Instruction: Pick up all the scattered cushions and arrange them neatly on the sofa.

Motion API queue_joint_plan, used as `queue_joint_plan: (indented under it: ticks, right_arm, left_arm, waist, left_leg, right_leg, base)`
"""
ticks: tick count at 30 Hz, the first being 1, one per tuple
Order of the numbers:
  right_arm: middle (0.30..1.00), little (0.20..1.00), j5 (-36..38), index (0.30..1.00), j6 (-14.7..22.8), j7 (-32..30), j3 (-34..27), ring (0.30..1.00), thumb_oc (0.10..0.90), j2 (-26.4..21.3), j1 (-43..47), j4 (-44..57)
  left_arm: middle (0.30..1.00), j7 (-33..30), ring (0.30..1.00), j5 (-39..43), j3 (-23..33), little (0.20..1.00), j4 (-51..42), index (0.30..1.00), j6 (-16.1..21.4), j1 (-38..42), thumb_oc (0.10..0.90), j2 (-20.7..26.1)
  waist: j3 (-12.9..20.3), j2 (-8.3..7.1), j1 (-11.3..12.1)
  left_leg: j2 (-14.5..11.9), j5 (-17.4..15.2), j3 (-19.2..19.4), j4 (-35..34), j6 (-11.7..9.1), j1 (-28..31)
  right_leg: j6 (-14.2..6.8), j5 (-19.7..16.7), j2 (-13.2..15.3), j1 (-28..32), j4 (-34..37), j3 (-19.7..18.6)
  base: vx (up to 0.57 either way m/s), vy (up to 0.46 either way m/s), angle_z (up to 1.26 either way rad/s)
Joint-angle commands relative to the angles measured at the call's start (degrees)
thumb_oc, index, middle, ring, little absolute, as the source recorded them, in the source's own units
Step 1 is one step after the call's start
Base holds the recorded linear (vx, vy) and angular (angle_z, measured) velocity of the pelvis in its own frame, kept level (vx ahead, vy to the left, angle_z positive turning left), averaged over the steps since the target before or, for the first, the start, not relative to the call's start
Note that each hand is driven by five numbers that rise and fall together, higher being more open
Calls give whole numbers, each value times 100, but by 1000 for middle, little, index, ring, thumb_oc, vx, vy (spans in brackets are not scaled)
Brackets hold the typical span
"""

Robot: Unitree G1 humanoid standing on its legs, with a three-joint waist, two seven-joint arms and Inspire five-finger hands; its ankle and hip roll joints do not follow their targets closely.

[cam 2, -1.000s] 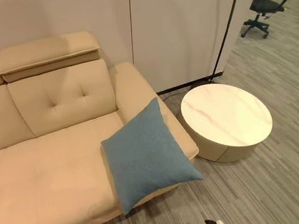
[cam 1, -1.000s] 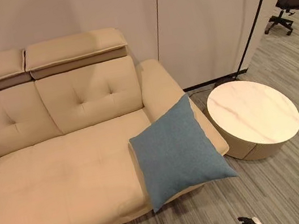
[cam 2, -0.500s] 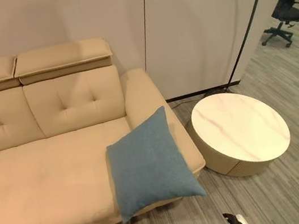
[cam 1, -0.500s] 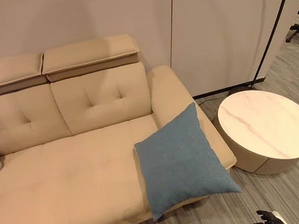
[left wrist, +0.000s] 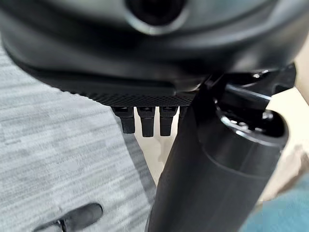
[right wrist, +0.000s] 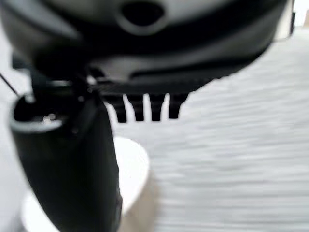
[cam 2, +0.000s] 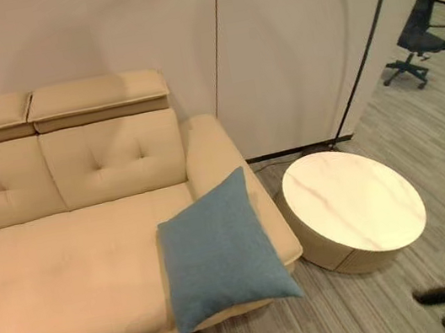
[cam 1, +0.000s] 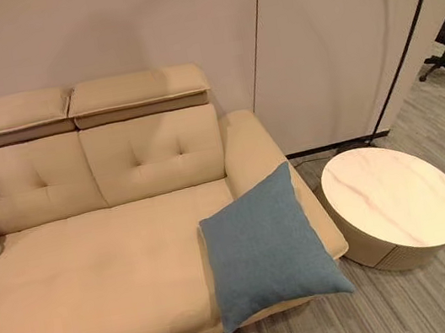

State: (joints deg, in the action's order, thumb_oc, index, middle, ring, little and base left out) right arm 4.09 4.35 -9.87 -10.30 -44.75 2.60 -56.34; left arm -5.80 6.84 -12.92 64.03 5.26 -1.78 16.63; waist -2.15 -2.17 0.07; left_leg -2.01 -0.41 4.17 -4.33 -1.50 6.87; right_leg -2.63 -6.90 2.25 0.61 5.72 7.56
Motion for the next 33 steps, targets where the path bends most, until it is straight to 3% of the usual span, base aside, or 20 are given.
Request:
queue_joint_plan:
  ticks: [1,7,11,15,21,33]
  right_arm:
    - [900,900,1295,900,675,-423,-102,900,800,127,332,651]
    - [900,900,2015,900,1012,-520,-201,900,800,765,388,1674]
    - [900,900,3176,900,1325,-391,101,900,800,1598,626,2348]
    - [900,900,3783,900,1324,-82,385,900,800,1930,727,2386]
    - [900,900,3970,900,1210,132,745,900,800,2182,770,2311]
    - [900,900,3456,900,919,200,1013,900,800,2204,559,1841]
  left_arm:
    - [900,-138,900,239,266,900,-215,900,254,319,800,-83]
    - [900,-127,900,367,231,900,-421,900,236,162,800,-214]
    - [900,-218,900,576,127,900,-839,900,212,97,800,-261]
    - [900,-206,900,613,41,900,-1078,900,200,87,800,-238]
    - [900,-197,900,621,-24,900,-1175,900,187,95,800,-216]
    - [900,-252,900,731,-111,900,-1556,900,208,332,800,-218]
  waist:
    - [75,-103,74]
    - [57,-54,151]
    - [5,-48,263]
    - [-39,-79,355]
    - [-104,-147,448]
    - [-326,-225,429]
  left_leg:
    - [209,-240,-436,-66,-6,-186]
    - [207,-265,-482,-67,-10,-186]
    - [214,-245,-600,-67,-19,-242]
    - [218,-220,-686,-67,-36,-310]
    - [209,-196,-745,-67,-51,-377]
    - [195,-164,-828,-67,-61,-518]
  right_leg:
    - [-406,661,42,244,-101,127]
    - [-394,691,62,258,-108,215]
    - [-365,704,72,233,-110,326]
    - [-351,717,76,212,-101,417]
    - [-350,710,79,190,-85,508]
    - [-344,710,91,77,-96,614]
  base:
    - [0,0,0]
    - [4,2,2]
    - [20,13,19]
    - [2,0,19]
    - [1,-2,13]
    - [-18,-4,4]
